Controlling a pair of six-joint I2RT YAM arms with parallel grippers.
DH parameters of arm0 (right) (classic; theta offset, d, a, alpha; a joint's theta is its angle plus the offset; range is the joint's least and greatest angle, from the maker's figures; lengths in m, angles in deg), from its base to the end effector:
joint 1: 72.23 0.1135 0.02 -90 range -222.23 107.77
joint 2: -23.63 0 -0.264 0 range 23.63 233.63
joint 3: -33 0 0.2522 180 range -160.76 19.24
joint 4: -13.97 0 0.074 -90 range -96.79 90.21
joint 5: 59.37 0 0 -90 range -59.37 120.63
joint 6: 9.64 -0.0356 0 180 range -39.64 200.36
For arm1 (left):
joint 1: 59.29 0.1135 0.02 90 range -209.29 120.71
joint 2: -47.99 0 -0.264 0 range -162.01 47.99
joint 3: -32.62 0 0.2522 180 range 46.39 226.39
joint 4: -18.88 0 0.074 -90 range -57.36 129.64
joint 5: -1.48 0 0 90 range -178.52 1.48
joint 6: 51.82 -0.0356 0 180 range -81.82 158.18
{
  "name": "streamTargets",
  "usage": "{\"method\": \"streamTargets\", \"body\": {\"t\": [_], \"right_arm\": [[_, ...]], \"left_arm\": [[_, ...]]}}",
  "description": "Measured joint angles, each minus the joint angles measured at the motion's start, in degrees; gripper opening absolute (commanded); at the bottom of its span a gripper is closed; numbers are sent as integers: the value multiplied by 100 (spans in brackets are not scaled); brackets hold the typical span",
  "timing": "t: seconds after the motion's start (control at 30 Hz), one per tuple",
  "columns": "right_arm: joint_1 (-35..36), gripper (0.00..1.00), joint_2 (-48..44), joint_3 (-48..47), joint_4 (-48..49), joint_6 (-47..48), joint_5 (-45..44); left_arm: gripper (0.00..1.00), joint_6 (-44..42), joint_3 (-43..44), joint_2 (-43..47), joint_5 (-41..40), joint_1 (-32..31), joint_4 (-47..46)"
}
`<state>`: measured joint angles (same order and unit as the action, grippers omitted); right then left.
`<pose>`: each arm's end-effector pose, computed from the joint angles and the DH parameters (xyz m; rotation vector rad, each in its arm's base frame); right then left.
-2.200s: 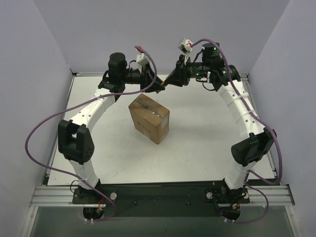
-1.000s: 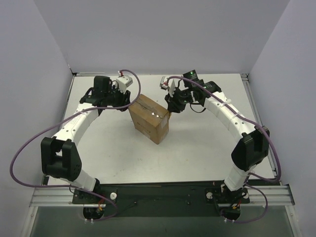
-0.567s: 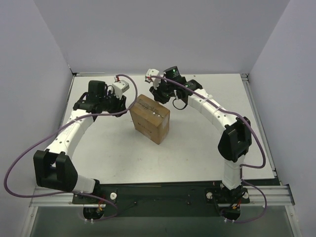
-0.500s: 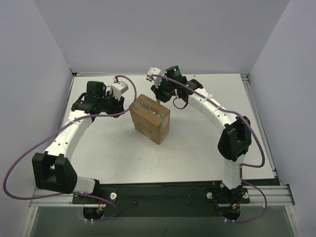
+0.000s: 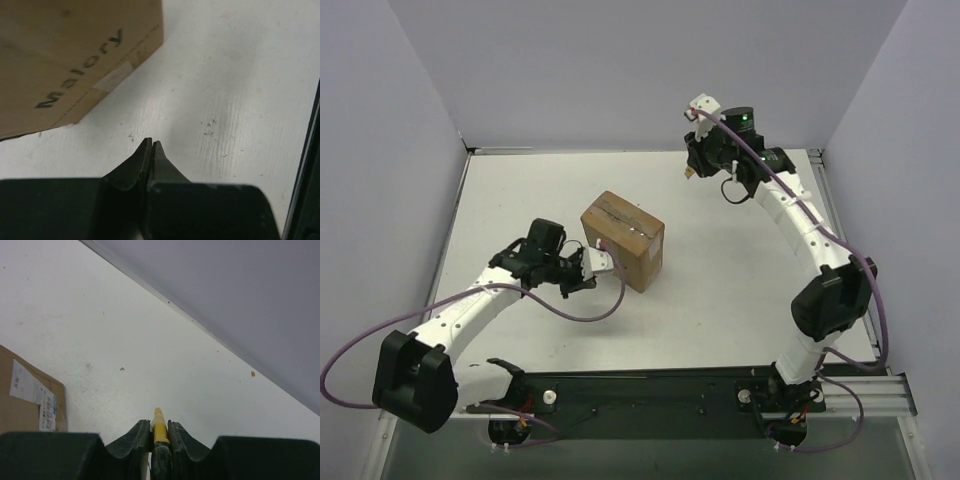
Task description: Unpack the express box
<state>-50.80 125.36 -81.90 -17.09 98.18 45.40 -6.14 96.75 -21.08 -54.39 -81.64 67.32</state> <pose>0.3899 0.1628 0.3961 -0.7959 1.7057 0.2857 0.2131 -0.1092 0.2553 1.4929 1.8347 -0.5608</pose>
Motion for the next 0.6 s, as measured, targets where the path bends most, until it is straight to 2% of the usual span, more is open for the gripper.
{"method": "streamTargets", "body": {"t": [0.1,0.2,0.43,0.6], "right_arm": [[-190,0,-551,136,-66,-155,313],[-291,0,-992,243,-105,-275,374],[-372,0,-1502,802,55,-463,-46],[-494,0,-1528,1285,103,-575,-254]], "left_arm": [[0,-304,-546,-214,-52,-417,-579],[0,-442,-621,-675,-181,-822,-1156],[0,-444,-748,-1443,-695,-1823,-3104],[0,-490,-750,-1921,-977,-1943,-4041]]}}
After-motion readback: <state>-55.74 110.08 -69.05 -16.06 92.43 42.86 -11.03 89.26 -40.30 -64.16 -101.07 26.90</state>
